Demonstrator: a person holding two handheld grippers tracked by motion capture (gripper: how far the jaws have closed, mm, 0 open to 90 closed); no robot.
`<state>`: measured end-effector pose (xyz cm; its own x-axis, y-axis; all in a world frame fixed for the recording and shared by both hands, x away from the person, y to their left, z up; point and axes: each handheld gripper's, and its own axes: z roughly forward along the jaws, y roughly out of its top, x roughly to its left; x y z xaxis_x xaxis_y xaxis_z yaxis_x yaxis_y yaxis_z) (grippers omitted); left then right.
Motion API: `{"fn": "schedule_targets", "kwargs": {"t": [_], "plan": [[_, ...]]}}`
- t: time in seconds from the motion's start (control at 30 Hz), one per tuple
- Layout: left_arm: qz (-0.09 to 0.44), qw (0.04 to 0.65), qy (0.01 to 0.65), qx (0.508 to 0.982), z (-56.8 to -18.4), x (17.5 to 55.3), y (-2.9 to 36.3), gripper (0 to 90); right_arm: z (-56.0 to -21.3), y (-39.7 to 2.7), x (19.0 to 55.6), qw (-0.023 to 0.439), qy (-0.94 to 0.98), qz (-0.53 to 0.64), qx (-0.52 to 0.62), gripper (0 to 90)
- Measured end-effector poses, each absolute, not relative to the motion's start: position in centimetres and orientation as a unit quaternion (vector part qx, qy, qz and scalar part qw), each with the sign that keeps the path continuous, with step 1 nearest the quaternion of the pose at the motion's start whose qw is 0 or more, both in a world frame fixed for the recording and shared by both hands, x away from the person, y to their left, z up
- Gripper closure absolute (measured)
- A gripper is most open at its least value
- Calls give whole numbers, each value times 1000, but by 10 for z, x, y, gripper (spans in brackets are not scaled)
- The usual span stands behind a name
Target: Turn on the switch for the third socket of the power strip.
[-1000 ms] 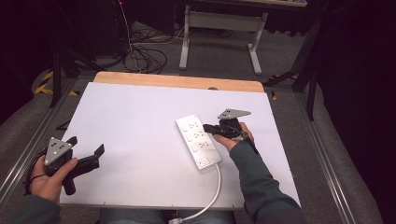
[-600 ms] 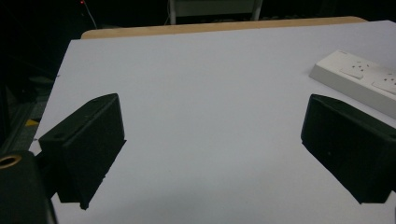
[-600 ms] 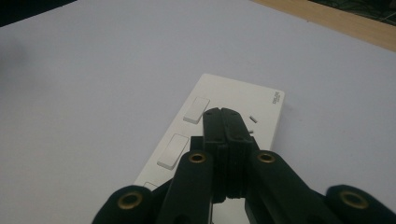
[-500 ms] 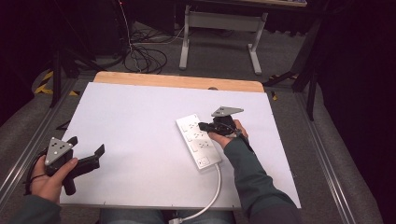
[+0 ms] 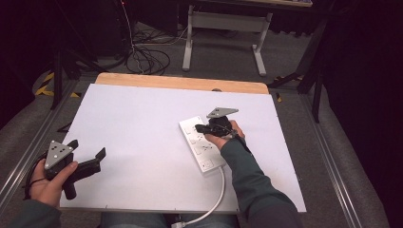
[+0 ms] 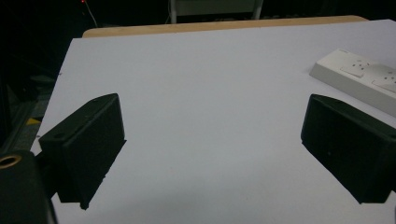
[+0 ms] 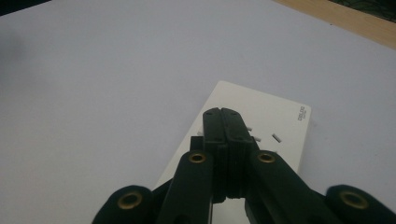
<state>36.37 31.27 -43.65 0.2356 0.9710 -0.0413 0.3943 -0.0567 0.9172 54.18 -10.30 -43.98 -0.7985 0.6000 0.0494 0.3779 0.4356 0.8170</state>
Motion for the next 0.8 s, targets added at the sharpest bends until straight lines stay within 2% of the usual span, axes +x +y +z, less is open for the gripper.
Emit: {"fn": "schedule_targets", "kwargs": {"t": [0.8], "plan": [[324, 443, 529, 647, -437, 362, 314, 69, -442, -87, 551, 120, 845, 439, 280, 900]]}}
